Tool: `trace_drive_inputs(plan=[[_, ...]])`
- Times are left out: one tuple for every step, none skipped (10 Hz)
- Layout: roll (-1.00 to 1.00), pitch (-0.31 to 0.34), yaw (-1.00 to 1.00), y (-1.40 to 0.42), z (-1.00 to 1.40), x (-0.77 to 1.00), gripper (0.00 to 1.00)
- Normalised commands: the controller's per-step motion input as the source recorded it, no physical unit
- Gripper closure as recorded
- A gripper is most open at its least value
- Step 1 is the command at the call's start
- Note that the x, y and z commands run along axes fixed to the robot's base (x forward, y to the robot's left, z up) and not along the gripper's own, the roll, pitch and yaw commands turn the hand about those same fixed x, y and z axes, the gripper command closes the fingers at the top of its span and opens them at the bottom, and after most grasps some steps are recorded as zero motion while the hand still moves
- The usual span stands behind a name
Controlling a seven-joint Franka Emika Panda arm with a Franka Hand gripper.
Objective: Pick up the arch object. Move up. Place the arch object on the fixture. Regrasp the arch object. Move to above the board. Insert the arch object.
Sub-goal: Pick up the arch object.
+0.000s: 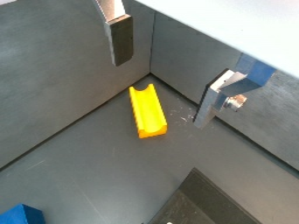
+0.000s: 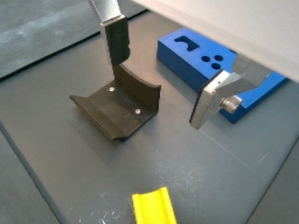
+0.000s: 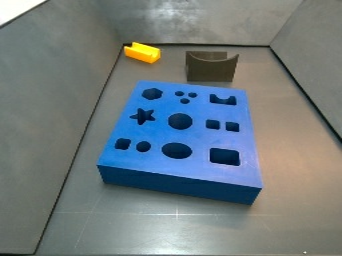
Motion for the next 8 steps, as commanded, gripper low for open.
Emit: trace_drive_inputs(plan=[[-0.03,-0.04,0.39,0.25,0.0,-0.13,0.0],[0.0,-0.046,0.97,0.27,-0.36,-0.08,0.0],[0.0,-0.04,1.0,0.15,-0.46,-0.05,0.0],[0.0,-0.037,1.0,0.09,-0.48,-0.04,0.0],[0.0,-0.066,1.0,0.11,-0.6,-0.08,0.0],[0.0,-0.084,0.98,0.15,-0.65,-0.14,0.0],[0.0,-0.111,0.86,0.31,-0.62,-0.2,0.0],[-0.1,-0.119,0.67,0.57,-0.69,-0.28,0.0]])
